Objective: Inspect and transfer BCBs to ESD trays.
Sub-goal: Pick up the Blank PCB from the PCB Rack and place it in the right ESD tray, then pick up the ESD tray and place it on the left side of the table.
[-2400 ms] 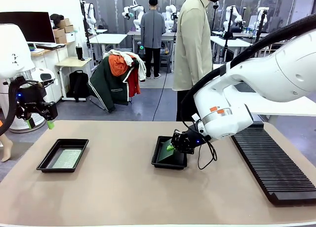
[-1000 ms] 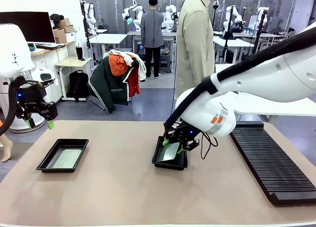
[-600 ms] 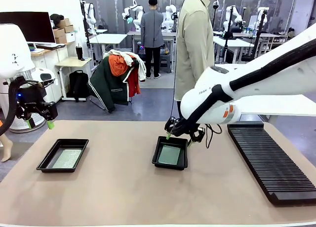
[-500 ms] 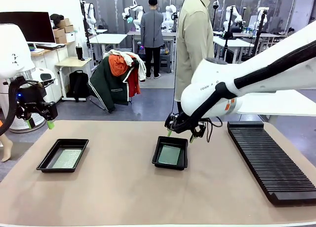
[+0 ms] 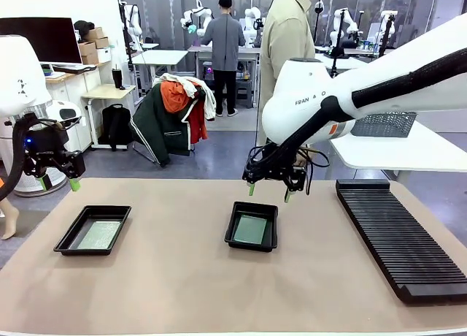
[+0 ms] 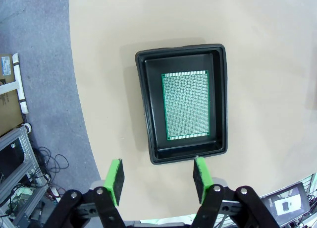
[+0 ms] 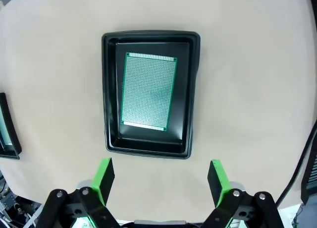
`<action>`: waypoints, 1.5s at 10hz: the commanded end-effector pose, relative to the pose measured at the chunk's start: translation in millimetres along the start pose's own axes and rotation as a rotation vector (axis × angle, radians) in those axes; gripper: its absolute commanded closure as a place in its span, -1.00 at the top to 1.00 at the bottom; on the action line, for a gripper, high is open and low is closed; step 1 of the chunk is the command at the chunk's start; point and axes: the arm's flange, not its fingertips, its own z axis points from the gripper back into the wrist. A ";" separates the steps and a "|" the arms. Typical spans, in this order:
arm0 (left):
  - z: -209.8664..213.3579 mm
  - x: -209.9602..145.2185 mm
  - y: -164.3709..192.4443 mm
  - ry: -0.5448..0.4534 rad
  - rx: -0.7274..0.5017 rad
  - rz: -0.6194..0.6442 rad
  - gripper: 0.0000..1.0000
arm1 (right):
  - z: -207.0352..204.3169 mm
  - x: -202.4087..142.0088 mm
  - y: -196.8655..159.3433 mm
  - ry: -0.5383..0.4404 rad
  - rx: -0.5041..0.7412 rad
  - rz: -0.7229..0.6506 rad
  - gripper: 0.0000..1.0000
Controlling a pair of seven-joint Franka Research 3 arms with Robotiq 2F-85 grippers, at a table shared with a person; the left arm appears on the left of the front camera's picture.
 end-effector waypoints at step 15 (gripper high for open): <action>-2.2 -0.3 0.2 -0.006 -0.001 0.002 0.50 | 0.0 0.0 0.0 0.000 0.000 0.000 1.00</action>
